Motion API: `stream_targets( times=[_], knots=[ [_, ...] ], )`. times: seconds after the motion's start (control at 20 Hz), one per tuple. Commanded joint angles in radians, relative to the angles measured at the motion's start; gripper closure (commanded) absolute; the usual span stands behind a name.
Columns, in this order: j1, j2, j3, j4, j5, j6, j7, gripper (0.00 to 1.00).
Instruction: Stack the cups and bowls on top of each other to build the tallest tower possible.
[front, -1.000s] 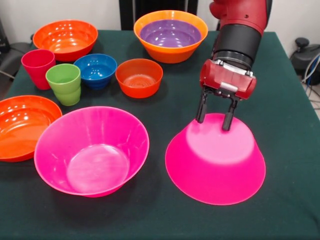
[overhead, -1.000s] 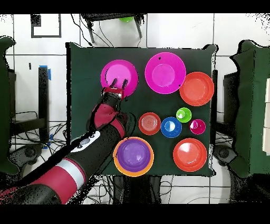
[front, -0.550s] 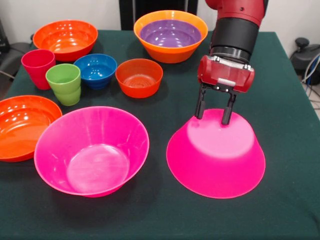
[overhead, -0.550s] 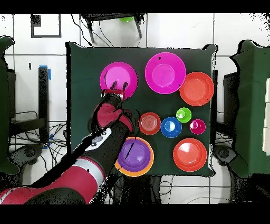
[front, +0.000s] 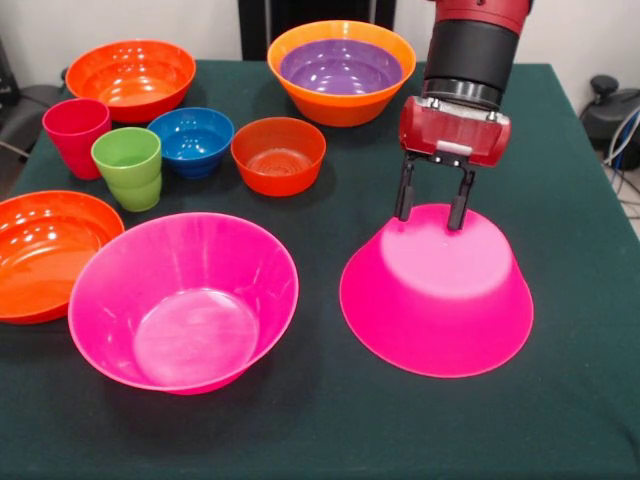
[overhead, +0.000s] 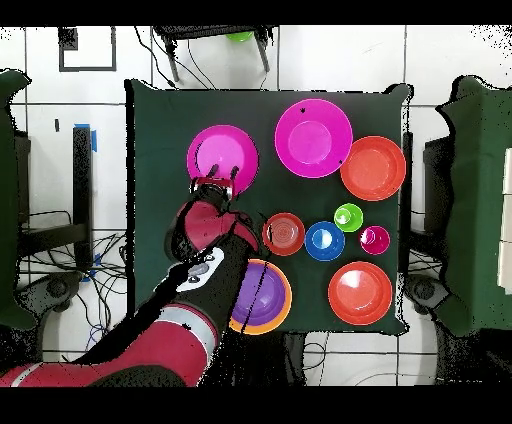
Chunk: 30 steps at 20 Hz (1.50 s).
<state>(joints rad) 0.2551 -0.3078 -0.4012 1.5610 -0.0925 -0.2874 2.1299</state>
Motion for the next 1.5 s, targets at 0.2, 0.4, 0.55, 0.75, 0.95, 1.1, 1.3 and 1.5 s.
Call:
stream_targets(
  times=[0.2, 0.4, 0.55, 0.75, 0.95, 1.1, 1.3, 1.5],
  knots=[
    [-0.030, 0.024, 0.200, 0.125, -0.062, -0.038, 0.156, 0.00],
    [-0.044, 0.012, 0.222, 0.134, -0.063, -0.040, 0.155, 0.00],
    [-0.073, -0.015, 0.251, 0.159, -0.081, -0.049, 0.160, 0.00],
    [-0.046, -0.014, 0.217, 0.165, -0.042, -0.079, 0.157, 0.00],
    [0.018, 0.050, 0.142, 0.132, 0.039, -0.130, 0.135, 0.00],
    [0.113, 0.116, 0.029, 0.110, 0.162, -0.181, 0.102, 0.00],
    [0.192, 0.204, -0.068, 0.081, 0.307, -0.239, 0.066, 0.00],
    [0.205, 0.287, -0.103, 0.031, 0.389, -0.353, 0.040, 0.00]
  ],
)
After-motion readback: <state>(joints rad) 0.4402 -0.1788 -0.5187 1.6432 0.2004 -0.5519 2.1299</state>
